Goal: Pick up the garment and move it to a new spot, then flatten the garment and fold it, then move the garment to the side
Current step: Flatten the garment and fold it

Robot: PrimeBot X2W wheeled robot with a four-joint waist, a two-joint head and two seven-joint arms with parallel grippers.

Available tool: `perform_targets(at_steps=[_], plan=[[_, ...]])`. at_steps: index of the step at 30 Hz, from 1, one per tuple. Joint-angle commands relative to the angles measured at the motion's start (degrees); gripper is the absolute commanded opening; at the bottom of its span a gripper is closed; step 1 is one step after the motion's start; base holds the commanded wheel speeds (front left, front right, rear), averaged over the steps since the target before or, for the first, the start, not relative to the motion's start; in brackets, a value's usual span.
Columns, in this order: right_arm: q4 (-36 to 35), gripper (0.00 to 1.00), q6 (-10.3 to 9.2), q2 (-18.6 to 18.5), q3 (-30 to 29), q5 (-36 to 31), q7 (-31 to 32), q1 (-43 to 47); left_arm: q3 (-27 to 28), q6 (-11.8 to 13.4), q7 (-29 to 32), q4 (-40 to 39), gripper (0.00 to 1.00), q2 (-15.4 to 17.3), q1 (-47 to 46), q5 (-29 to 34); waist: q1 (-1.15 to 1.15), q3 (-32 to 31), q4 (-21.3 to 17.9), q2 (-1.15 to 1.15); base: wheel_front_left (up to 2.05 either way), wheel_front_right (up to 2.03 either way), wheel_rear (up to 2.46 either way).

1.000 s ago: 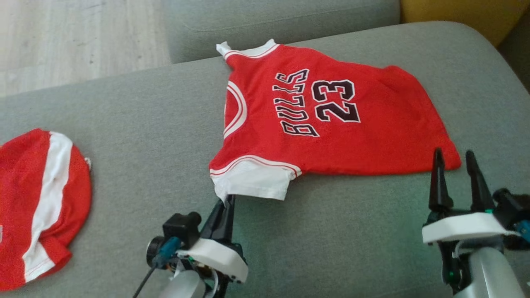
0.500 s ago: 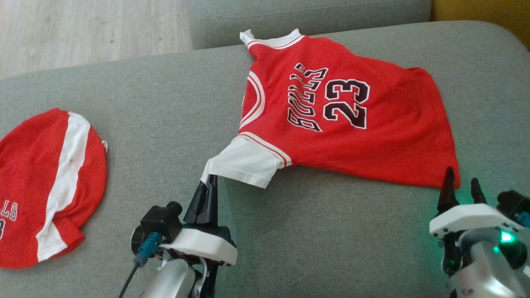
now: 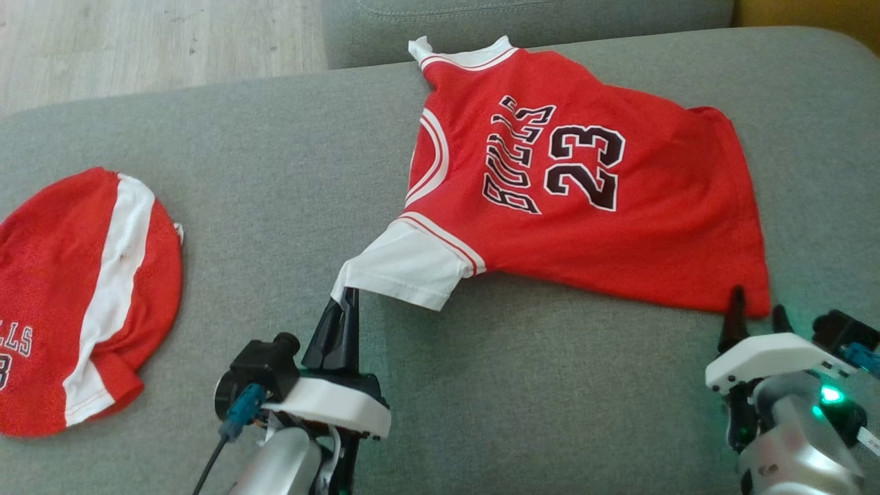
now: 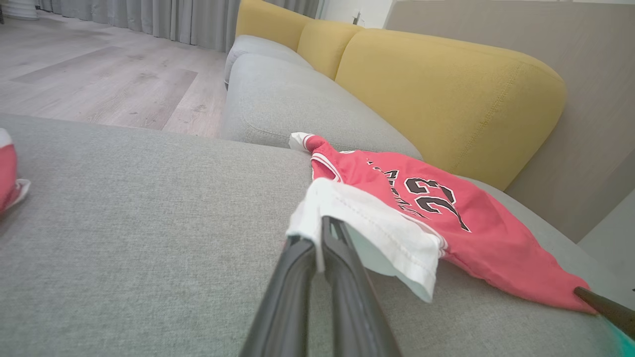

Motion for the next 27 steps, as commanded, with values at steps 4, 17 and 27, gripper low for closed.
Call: perform_targets(at_steps=[4,17,27], plan=[[1.5,0.5,0.4,-0.19,5.82,2.13,-0.52,-2.65,2.68,-0.29,-0.71,-1.89,0.0,0.15,-2.2,0.96,0.0,0.03,-0.34,0.0,0.0,0.0,0.0],[-7.82,0.0,0.4,-0.19,14.02,4.03,-0.52,-2.3,6.26,-0.57,-0.72,-2.7,0.0,-0.06,-1.88,0.41,0.0,-1.81,-0.94,0.0,0.0,0.0,0.0],[-26.46,0.0,0.4,-0.65,19.47,0.81,0.8,-4.14,10.26,-1.52,-0.58,-6.81,0.0,2.5,-5.77,-0.16,0.0,-7.26,-2.0,0.0,0.0,0.0,0.0]])
